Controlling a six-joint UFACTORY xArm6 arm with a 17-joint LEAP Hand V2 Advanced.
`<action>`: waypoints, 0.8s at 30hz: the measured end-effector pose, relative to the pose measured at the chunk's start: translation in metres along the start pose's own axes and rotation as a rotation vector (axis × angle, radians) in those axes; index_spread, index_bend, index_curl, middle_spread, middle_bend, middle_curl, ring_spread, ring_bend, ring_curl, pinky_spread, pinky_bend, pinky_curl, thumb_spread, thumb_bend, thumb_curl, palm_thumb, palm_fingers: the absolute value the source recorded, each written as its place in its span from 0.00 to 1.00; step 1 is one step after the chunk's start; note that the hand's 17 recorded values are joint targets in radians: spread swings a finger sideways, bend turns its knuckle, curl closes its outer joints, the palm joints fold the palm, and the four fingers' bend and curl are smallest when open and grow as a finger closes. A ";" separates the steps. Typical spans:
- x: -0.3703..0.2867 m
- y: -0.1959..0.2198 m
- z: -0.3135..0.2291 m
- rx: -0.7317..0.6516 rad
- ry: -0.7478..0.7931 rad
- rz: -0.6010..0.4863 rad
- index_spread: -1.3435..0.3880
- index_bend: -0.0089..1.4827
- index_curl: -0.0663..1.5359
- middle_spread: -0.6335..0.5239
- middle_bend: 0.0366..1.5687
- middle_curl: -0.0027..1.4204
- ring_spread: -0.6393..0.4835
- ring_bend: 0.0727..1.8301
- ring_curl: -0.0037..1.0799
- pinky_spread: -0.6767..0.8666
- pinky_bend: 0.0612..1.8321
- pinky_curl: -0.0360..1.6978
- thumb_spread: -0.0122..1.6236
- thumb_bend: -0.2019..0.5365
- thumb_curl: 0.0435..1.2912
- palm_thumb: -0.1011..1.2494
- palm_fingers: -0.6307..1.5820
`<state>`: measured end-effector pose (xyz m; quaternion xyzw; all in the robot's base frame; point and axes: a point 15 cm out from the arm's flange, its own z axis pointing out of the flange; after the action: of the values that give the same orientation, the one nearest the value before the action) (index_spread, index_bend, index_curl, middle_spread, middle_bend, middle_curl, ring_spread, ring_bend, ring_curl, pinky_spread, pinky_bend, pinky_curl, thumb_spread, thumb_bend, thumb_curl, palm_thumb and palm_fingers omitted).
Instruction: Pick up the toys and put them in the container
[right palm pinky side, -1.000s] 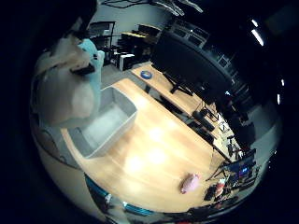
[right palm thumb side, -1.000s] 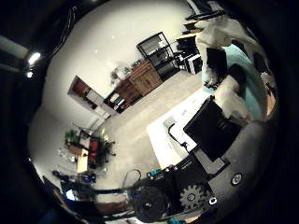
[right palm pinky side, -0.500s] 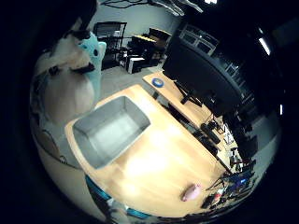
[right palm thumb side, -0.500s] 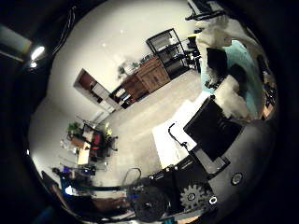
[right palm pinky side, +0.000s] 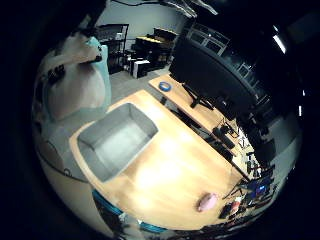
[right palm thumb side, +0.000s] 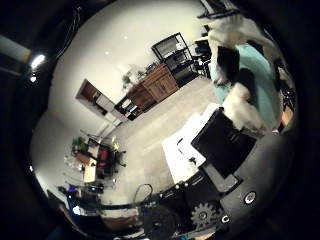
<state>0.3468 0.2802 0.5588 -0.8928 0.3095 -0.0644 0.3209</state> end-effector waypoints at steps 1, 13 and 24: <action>0.001 0.000 -0.001 0.001 0.003 -0.002 0.50 0.33 0.59 0.16 0.44 0.66 0.25 0.66 0.77 0.17 0.84 0.37 0.59 0.19 0.61 0.60 0.57; -0.001 0.004 -0.008 0.001 0.008 -0.013 0.42 0.12 0.38 0.17 0.12 0.43 0.23 0.53 0.55 0.15 0.80 0.30 0.60 0.23 0.45 0.47 0.45; -0.001 0.004 -0.009 0.002 0.008 -0.012 0.42 0.12 0.31 0.19 0.10 0.35 0.23 0.50 0.47 0.17 0.76 0.26 0.60 0.23 0.39 0.47 0.49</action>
<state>0.3408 0.2739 0.5635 -0.8941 0.3053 -0.0702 0.3201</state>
